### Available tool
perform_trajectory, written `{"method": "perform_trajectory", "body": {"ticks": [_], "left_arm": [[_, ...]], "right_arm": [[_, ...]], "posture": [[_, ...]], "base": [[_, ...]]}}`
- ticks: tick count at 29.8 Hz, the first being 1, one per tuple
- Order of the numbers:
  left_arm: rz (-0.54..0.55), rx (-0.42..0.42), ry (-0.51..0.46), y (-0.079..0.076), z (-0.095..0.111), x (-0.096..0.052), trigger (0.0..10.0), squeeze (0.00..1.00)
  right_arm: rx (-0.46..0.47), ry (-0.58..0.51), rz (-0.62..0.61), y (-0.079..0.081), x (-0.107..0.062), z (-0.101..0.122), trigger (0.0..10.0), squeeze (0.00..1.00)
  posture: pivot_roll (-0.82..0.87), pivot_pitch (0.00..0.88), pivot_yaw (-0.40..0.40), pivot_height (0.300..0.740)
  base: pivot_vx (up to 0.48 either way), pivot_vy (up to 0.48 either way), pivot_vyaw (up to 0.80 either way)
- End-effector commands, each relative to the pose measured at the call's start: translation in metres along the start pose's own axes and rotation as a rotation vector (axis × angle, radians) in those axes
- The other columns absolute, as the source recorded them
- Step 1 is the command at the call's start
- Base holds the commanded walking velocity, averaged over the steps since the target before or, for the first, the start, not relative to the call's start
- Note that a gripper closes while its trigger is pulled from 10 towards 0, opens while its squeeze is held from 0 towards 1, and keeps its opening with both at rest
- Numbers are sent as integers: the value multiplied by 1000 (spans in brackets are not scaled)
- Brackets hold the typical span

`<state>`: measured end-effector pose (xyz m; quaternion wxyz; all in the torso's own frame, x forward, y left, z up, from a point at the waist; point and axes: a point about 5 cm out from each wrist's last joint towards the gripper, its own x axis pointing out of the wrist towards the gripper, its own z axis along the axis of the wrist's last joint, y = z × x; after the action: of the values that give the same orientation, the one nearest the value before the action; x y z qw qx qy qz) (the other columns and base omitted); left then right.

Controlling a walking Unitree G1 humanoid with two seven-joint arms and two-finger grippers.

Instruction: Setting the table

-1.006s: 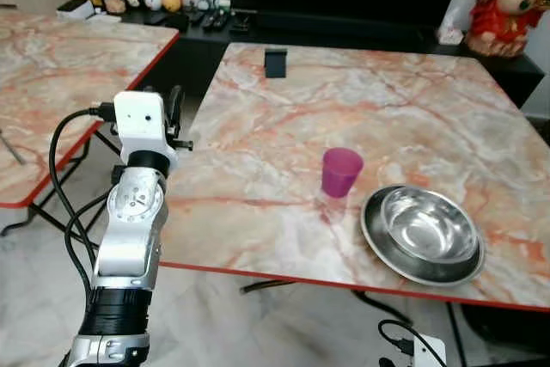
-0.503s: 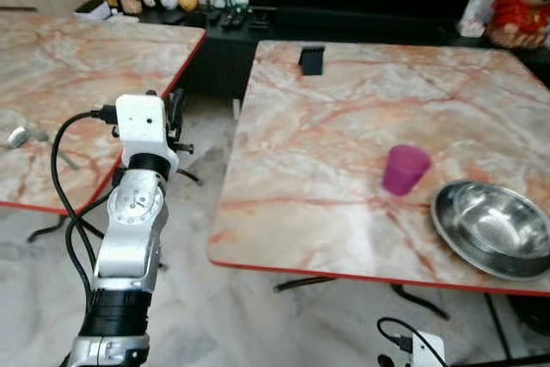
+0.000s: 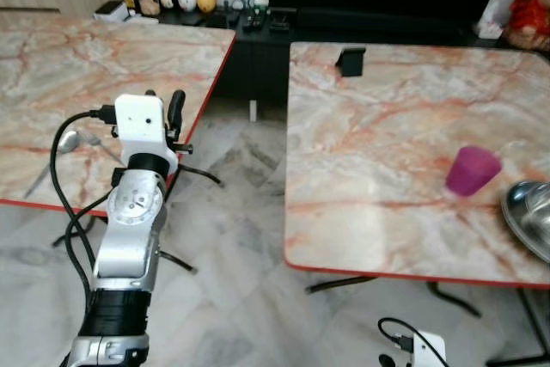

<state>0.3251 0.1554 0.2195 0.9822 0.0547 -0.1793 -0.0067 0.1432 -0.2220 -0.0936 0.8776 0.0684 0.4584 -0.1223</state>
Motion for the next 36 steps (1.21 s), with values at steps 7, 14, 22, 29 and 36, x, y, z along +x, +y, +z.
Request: {"method": "perform_trajectory", "body": {"ticks": [7,14,22,29,36], "left_arm": [[6,11,-13,6,3,-1,10000,0],[0,7,-9,3,2,-1,10000,0],[-1,7,-8,4,2,-1,10000,0],[8,17,-7,7,2,-1,10000,0],[12,18,-5,8,2,-1,10000,0]], "right_arm": [[-7,1,4,0,0,-1,10000,0],[-4,1,4,0,-1,-1,10000,0],[-3,-1,4,0,0,-1,10000,0],[-1,-4,4,0,0,0,10000,0],[1,-6,4,0,0,1,10000,0]], "posture": [[117,0,-36,740],[113,0,-34,740],[116,0,-35,740],[121,0,-37,740],[126,0,-39,740]], "base": [[0,394,0],[0,394,0],[0,394,0],[0,395,0],[0,394,0]]}}
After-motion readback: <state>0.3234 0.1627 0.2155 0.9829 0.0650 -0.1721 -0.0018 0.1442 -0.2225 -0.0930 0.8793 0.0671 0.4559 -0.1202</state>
